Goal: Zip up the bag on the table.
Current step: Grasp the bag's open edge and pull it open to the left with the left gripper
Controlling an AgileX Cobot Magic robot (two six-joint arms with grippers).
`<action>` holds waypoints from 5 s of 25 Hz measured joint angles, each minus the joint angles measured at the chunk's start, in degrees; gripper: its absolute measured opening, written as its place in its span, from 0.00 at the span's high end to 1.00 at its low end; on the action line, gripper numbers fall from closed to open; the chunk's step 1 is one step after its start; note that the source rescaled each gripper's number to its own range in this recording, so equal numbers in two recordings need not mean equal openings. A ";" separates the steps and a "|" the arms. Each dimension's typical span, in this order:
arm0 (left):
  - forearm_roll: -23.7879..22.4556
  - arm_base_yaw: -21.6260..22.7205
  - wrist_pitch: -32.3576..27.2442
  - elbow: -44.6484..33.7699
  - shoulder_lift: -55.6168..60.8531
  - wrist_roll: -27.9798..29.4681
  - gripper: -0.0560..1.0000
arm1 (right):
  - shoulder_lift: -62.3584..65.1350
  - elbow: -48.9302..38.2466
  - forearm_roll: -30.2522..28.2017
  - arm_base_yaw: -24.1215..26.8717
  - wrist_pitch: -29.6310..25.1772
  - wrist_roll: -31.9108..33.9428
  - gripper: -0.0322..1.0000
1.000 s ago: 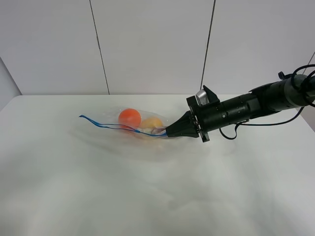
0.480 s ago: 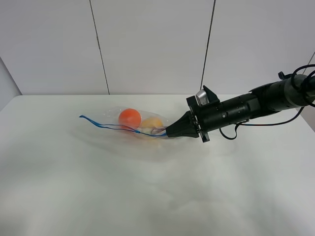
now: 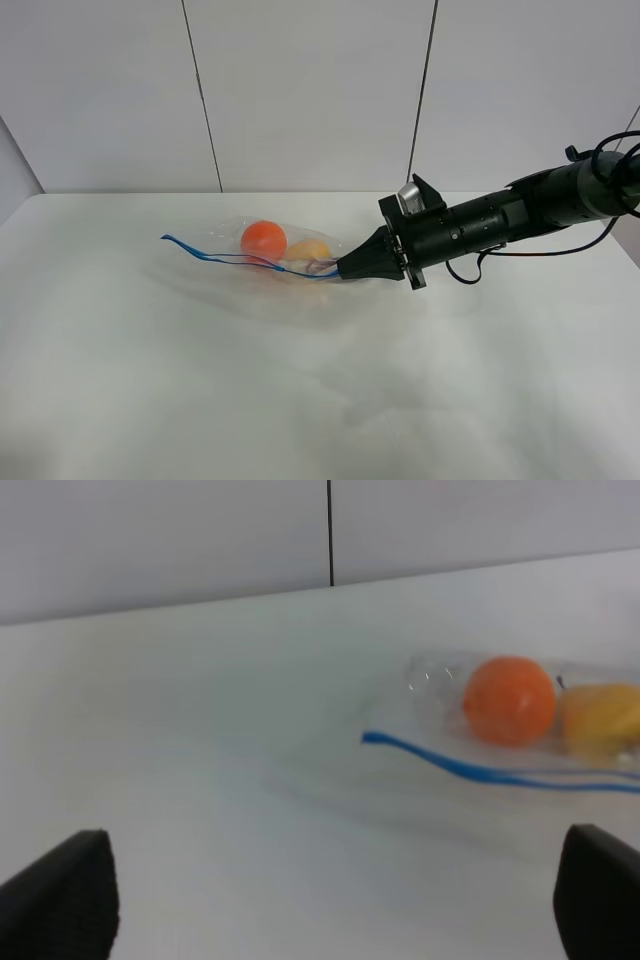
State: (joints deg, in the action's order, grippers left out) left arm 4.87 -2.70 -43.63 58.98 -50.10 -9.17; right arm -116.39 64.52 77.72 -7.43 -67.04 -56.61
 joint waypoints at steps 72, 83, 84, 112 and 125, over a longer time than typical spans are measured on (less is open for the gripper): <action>13.13 -35.30 56.79 -13.70 -46.35 -71.54 0.62 | 0.00 0.00 0.00 0.00 0.36 0.59 0.97; 13.13 -35.23 57.66 -13.70 -46.35 -71.54 0.66 | 0.00 0.00 0.00 0.00 0.36 0.64 0.97; 13.13 -35.07 57.66 -13.70 -46.35 -71.54 0.66 | 0.00 0.00 0.00 0.00 0.36 0.64 0.97; 13.13 -34.68 64.02 -13.70 -50.47 -71.54 0.58 | 0.00 0.00 0.00 0.00 0.44 0.83 0.97; 13.13 -34.68 62.75 -13.70 -50.47 -71.59 0.94 | 0.00 0.06 0.09 0.00 0.44 1.00 0.97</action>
State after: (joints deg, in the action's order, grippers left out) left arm 18.00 -37.39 19.12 45.27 -100.57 -80.77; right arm -116.39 64.58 77.81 -7.43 -66.60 -55.61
